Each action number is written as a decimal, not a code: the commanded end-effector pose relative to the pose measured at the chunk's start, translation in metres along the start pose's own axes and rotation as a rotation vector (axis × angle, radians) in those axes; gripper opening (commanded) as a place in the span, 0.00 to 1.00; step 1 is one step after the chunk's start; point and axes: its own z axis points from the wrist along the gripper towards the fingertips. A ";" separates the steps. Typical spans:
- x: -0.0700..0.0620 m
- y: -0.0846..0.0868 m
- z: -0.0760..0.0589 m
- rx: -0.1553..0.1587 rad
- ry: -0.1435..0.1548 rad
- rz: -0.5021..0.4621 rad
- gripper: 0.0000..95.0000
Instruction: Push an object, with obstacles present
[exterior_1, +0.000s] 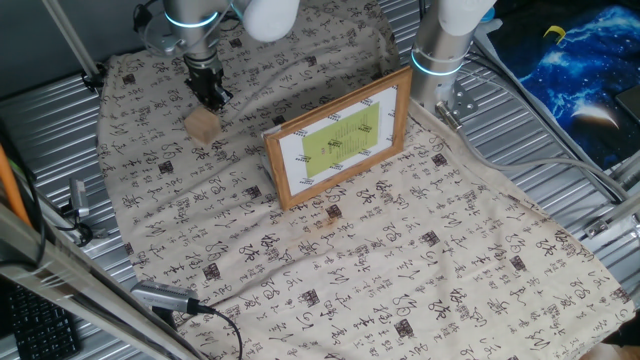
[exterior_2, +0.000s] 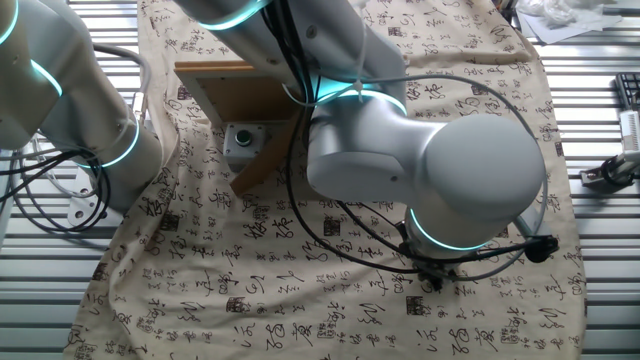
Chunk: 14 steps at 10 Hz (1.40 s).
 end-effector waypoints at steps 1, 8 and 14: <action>0.000 0.000 0.000 0.001 0.001 0.004 0.00; 0.000 0.000 0.000 -0.013 -0.003 -0.100 0.00; 0.000 0.000 0.000 -0.013 0.003 -0.120 0.00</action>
